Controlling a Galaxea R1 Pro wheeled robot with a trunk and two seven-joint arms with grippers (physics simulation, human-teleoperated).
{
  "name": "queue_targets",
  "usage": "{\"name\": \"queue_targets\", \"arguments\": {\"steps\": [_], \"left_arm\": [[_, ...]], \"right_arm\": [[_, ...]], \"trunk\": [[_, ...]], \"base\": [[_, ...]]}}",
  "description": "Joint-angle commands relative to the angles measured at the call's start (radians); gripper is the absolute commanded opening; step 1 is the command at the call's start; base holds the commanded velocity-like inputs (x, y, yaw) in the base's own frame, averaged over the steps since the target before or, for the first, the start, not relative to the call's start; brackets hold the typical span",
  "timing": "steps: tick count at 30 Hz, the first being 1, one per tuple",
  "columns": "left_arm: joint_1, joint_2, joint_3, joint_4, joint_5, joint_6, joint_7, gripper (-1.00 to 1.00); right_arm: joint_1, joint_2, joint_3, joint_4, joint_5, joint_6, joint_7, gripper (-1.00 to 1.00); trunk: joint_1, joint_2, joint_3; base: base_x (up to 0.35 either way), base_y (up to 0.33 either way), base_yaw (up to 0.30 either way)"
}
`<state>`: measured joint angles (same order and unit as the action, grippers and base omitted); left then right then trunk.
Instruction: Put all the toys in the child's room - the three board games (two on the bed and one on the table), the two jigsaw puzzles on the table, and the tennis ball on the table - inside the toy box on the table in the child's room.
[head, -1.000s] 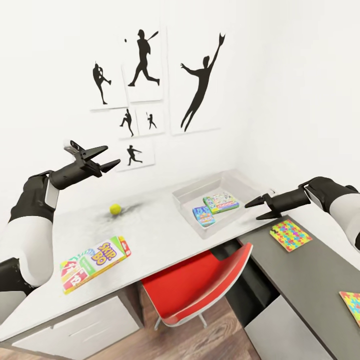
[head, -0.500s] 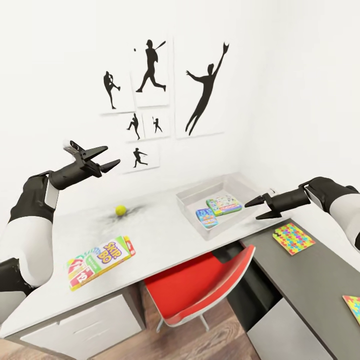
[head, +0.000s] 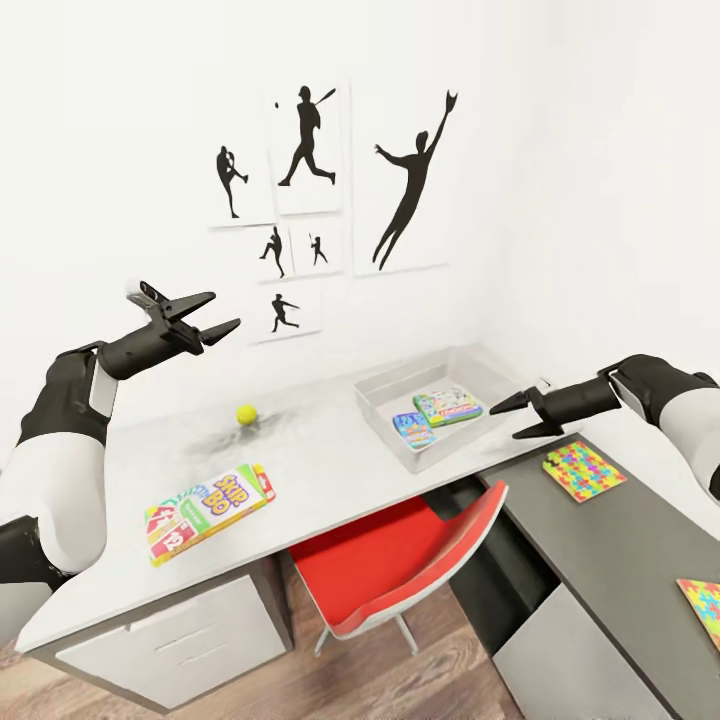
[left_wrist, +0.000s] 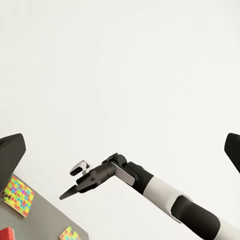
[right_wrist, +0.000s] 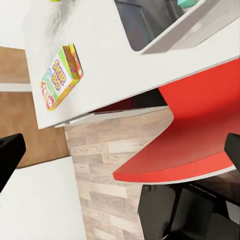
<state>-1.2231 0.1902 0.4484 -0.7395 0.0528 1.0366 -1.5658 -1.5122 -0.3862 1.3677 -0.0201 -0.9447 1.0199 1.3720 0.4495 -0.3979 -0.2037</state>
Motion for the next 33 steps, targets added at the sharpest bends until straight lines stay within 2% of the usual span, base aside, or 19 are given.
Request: {"name": "queue_targets", "arguments": {"steps": [1, 10, 33], "left_arm": [[-0.001, 0.000, 0.000, 0.000, -0.002, 0.011, -0.005, 1.00], [-0.001, 0.000, 0.000, 0.000, -0.002, 0.011, -0.005, 1.00], [-0.001, 0.019, 0.000, 0.000, -0.002, 0.011, -0.005, 1.00]], "right_arm": [[-0.001, -0.003, -0.004, -0.001, -0.005, 0.006, 0.005, 1.00], [-0.001, -0.001, -0.051, -0.006, -0.004, 0.006, 0.005, 1.00], [-0.001, 0.000, -0.059, -0.008, -0.004, 0.006, 0.000, 1.00]], "trunk": [[0.001, -0.002, -0.002], [0.001, -0.002, 0.009], [0.001, -0.002, 0.047]], "base": [[-0.030, 0.000, 0.000], [-0.011, 0.000, 0.000], [-0.003, 0.055, -0.002]]}}
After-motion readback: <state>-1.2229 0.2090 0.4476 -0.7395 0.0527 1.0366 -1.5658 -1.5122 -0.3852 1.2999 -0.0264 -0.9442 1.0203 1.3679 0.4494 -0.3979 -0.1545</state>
